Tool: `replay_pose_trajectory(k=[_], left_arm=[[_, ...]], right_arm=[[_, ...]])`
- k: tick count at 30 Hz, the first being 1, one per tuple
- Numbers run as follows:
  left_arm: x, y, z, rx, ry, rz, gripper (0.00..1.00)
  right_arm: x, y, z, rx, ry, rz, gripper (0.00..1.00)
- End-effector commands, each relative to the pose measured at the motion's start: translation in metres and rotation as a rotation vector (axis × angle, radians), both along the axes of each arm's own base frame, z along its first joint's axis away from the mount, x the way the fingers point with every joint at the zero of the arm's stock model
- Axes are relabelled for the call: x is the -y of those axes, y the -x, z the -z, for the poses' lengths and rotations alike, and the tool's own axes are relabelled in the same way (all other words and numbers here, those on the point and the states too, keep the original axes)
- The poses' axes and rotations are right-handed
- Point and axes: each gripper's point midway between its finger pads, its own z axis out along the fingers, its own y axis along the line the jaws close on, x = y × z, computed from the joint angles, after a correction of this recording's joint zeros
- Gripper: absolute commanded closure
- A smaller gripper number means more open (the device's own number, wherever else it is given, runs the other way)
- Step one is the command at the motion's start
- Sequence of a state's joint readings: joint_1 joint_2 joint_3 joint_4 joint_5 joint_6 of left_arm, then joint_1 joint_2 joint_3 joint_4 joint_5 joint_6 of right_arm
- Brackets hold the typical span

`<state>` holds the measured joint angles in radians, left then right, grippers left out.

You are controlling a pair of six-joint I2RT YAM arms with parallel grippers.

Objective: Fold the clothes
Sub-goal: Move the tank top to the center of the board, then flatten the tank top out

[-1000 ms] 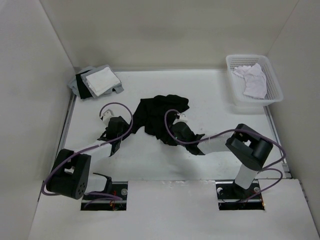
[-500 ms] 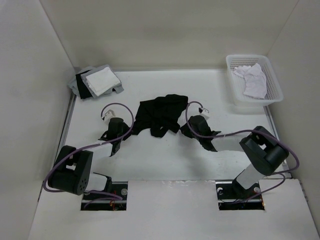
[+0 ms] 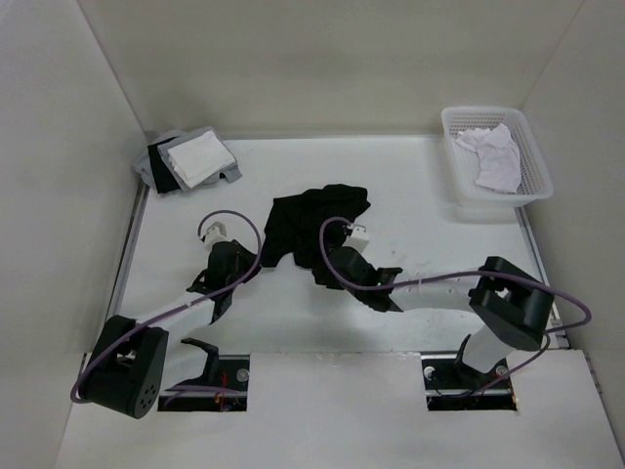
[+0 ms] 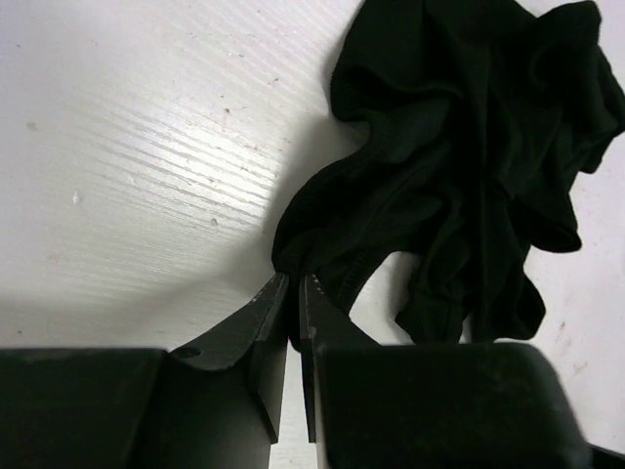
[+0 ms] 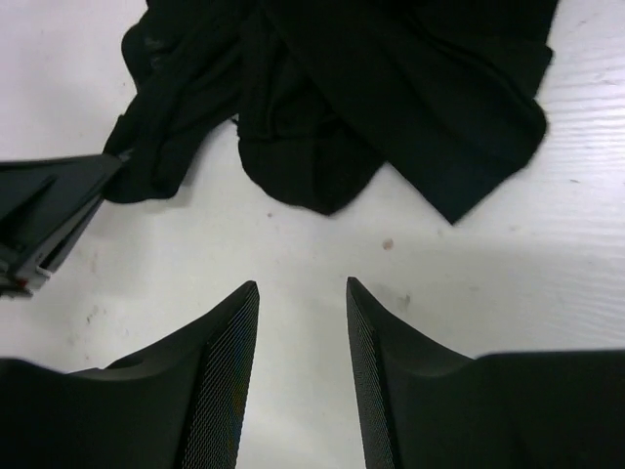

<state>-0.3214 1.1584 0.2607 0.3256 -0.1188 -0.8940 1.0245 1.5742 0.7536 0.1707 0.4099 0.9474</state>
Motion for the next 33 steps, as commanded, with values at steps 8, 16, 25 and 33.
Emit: replay_pose_trajectory(k=[8,16,25,33], left_arm=[[0.019,0.005,-0.023,0.088,0.06,0.077,0.93],[0.024,0.008,-0.029,0.098,0.091,0.09,0.93],[0.03,0.007,-0.177,0.387,0.171,0.089,0.96],[0.032,0.086,-0.416,0.807,0.342,0.161,0.96]], right_arm=[[-0.03,-0.048,0.027,-0.095,-0.131,0.176,0.54],[-0.037,-0.071,0.026,-0.112,-0.193,0.22,0.94],[0.01,-0.013,-0.144,0.183,-0.226,0.075,1.0],[0.096,0.071,-0.381,0.595,-0.238,0.008,1.0]])
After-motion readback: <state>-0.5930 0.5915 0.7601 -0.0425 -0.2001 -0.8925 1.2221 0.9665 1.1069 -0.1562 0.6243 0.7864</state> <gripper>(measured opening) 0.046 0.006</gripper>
